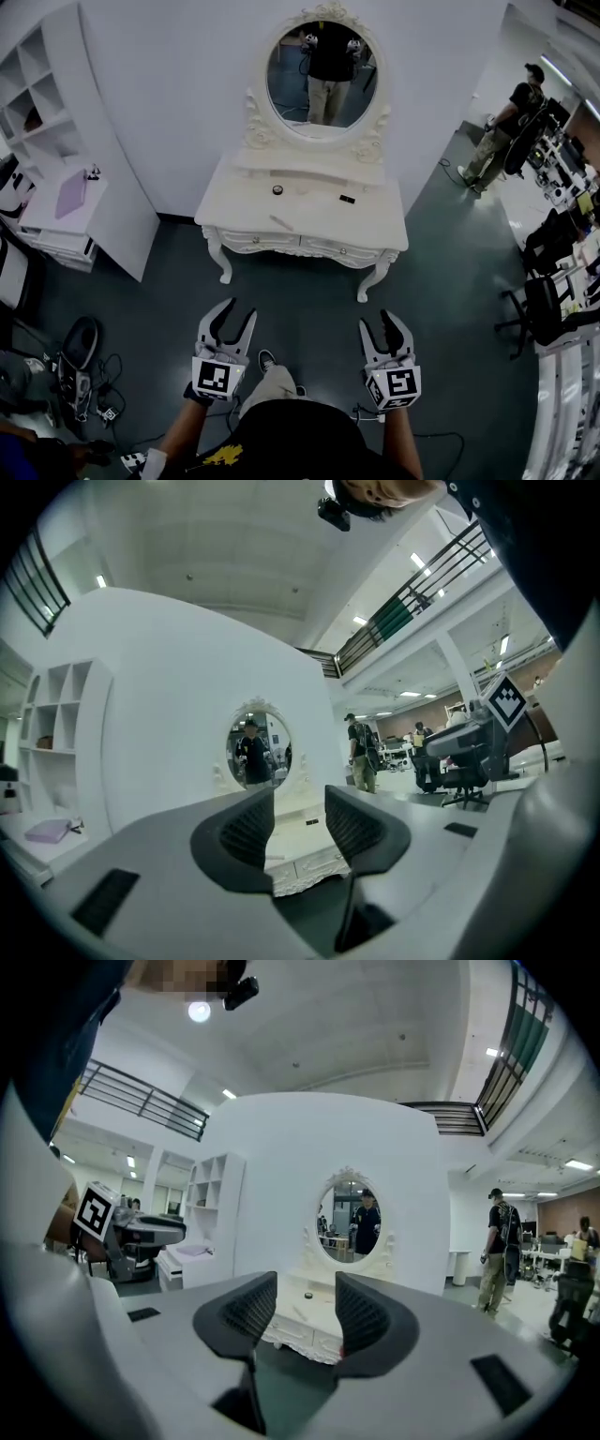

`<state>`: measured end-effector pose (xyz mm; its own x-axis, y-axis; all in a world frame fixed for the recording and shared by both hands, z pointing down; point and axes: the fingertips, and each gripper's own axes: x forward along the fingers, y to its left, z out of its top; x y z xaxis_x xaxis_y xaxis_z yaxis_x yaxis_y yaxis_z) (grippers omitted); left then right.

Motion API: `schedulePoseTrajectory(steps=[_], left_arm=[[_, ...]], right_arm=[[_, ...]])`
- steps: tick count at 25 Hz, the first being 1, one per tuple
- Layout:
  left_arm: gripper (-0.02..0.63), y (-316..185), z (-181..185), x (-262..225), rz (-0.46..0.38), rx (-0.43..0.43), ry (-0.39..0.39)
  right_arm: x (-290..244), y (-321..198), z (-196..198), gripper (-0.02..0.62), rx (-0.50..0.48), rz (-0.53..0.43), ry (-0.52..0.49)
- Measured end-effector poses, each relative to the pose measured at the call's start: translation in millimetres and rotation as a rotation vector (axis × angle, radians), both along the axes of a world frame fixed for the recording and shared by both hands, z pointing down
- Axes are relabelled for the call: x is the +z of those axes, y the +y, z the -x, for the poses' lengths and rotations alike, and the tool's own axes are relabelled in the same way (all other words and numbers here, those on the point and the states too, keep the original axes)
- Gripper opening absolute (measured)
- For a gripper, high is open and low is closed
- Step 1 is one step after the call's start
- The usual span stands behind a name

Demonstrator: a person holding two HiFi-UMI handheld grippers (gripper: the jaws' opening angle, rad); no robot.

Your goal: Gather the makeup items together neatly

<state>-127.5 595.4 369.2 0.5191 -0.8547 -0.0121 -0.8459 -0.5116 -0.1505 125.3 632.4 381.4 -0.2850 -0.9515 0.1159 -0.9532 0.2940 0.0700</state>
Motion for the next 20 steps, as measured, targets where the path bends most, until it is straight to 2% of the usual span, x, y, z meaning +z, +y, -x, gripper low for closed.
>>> schedulePoseTrajectory(steps=[3, 6, 7, 8, 9, 10, 11, 12, 15, 20], left_arm=[[0.218, -4.0, -1.5, 0.8, 0.031, -0.003, -0.05], [0.287, -9.4, -4.0, -0.7, 0.038, -0.004, -0.029], [0.32, -10.5, -4.3, 0.0, 0.049, -0.006, -0.013], [0.35, -10.8, -4.7, 2.2, 0.07, -0.008, -0.01], [0.37, -11.0, -5.6, 4.6, 0.091, -0.009, -0.016], [0.391, -11.8, -6.7, 6.3, 0.105, -0.011, -0.023], [0.414, -12.8, -7.3, 7.2, 0.109, -0.015, -0.026], [0.444, -13.6, -7.8, 7.0, 0.104, -0.021, -0.022], [0.494, -17.1, -10.8, 7.3, 0.085, -0.033, -0.009], [0.495, -25.4, -4.3, 15.2, 0.102, -0.073, -0.033]], right_arm=[[-8.0, -5.4, -4.3, 0.245, 0.002, -0.013, -0.055], [-3.7, -7.9, -0.7, 0.306, -0.046, 0.013, -0.046], [0.7, -6.8, 3.6, 0.341, -0.075, 0.034, -0.034], [5.4, -4.5, 8.2, 0.403, -0.103, 0.055, -0.026], [9.4, -2.0, 12.3, 0.435, -0.126, 0.072, -0.025], [12.8, -0.3, 15.8, 0.495, -0.145, 0.085, -0.03], [15.3, 0.2, 18.4, 0.56, -0.16, 0.092, -0.036], [16.9, -0.5, 19.8, 0.598, -0.17, 0.093, -0.038], [16.2, -10.2, 18.0, 0.598, -0.178, 0.064, -0.033], [11.0, -30.4, 18.1, 0.6, -0.159, 0.024, -0.055]])
